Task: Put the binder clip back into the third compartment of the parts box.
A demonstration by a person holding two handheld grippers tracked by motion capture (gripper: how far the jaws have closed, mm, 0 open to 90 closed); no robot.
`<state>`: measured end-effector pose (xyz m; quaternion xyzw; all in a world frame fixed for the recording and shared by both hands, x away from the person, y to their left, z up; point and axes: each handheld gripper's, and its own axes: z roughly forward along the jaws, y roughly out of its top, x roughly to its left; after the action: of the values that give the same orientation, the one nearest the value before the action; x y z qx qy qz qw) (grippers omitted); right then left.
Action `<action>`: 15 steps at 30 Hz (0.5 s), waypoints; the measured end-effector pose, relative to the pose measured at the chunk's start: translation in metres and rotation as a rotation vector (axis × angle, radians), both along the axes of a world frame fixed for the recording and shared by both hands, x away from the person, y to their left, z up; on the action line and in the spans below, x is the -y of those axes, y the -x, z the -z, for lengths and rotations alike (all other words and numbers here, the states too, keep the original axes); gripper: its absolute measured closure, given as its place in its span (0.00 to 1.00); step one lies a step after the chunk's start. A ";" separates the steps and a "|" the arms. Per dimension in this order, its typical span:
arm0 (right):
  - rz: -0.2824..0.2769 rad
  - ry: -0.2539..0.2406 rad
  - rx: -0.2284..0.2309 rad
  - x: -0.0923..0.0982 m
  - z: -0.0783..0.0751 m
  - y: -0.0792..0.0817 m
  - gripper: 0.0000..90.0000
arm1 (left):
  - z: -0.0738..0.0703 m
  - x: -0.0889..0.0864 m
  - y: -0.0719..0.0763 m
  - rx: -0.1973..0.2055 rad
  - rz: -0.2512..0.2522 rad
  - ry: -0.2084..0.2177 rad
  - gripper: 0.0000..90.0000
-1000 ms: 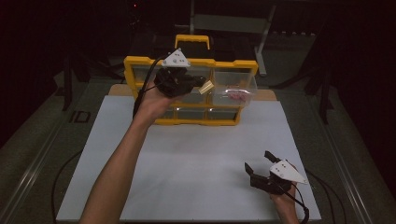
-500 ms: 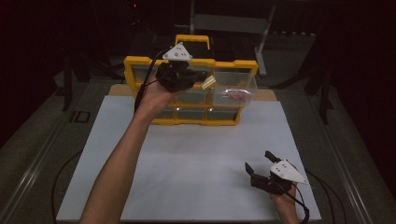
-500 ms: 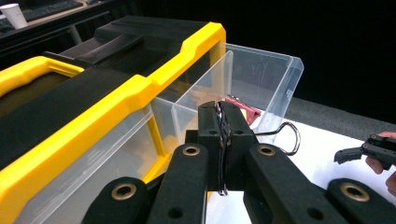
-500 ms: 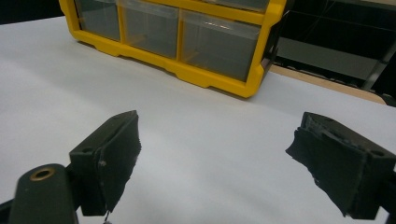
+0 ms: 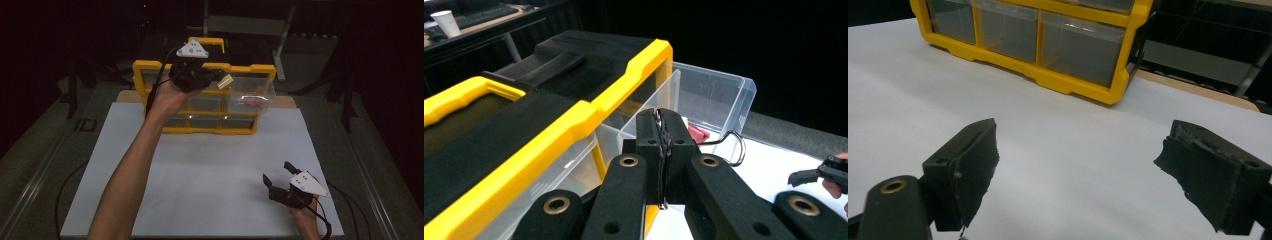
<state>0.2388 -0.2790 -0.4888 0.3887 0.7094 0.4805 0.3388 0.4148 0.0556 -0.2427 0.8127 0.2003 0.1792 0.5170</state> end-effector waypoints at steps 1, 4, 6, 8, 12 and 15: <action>0.000 0.000 0.000 0.000 0.000 0.000 0.15 | 0.000 0.000 0.000 0.000 0.000 0.000 0.99; 0.001 0.000 0.000 0.000 0.000 0.000 0.15 | -0.002 0.003 -0.001 0.002 -0.001 0.003 0.99; 0.001 -0.001 0.000 0.000 0.000 0.000 0.15 | -0.003 0.005 -0.002 0.004 0.000 0.006 0.99; 0.001 -0.001 0.000 0.000 0.000 0.000 0.15 | -0.004 0.007 -0.002 0.008 -0.001 0.009 0.99; -0.001 0.000 -0.001 0.000 0.000 0.000 0.15 | -0.006 0.011 -0.002 0.016 0.001 0.002 0.99; -0.001 -0.001 0.001 0.000 0.000 0.000 0.15 | -0.008 0.013 -0.003 0.019 0.000 0.002 0.99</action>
<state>0.2385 -0.2787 -0.4886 0.3884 0.7093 0.4811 0.3386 0.4174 0.0423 -0.2345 0.8105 0.1957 0.1867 0.5195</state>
